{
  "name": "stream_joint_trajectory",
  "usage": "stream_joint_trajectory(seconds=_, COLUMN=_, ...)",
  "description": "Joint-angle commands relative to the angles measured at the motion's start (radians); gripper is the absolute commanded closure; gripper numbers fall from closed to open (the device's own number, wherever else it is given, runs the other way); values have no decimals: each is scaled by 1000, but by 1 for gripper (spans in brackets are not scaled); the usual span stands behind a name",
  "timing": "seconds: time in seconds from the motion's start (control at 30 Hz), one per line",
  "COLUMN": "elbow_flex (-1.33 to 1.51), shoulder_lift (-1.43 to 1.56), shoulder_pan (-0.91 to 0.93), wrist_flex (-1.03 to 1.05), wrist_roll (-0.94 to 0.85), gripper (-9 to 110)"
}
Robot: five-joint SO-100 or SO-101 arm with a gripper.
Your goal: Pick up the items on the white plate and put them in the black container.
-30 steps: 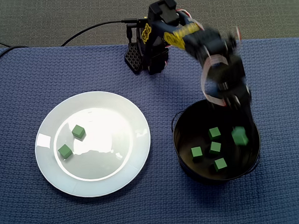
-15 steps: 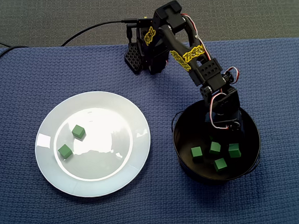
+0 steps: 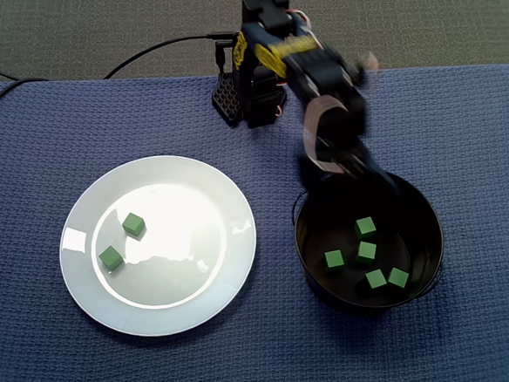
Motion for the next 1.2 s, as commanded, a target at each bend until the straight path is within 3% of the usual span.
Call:
stream_joint_trajectory(seconds=0.0, elbow_flex=-291, shoulder_lift=92, shoulder_pan=270, wrist_flex=261, wrist_roll=-324, gripper=62)
stream_joint_trajectory(seconds=0.17, elbow_flex=-245, shoulder_lift=106, shoulder_pan=586, wrist_flex=199, wrist_roll=-603, gripper=67)
stream_joint_trajectory(seconds=0.47, elbow_flex=181, shoulder_lift=41, shoulder_pan=914, wrist_flex=-149, wrist_roll=-779, gripper=60)
stream_joint_trajectory(seconds=0.77, elbow_flex=635, shoulder_lift=-41, shoulder_pan=1040, wrist_flex=-664, wrist_roll=-765, gripper=55)
stream_joint_trajectory(seconds=1.0, elbow_flex=686, shoulder_lift=-117, shoulder_pan=1083, wrist_flex=-744, wrist_roll=-798, gripper=55)
stream_joint_trajectory(seconds=1.17, elbow_flex=773, shoulder_lift=-141, shoulder_pan=1092, wrist_flex=-919, wrist_roll=-775, gripper=55)
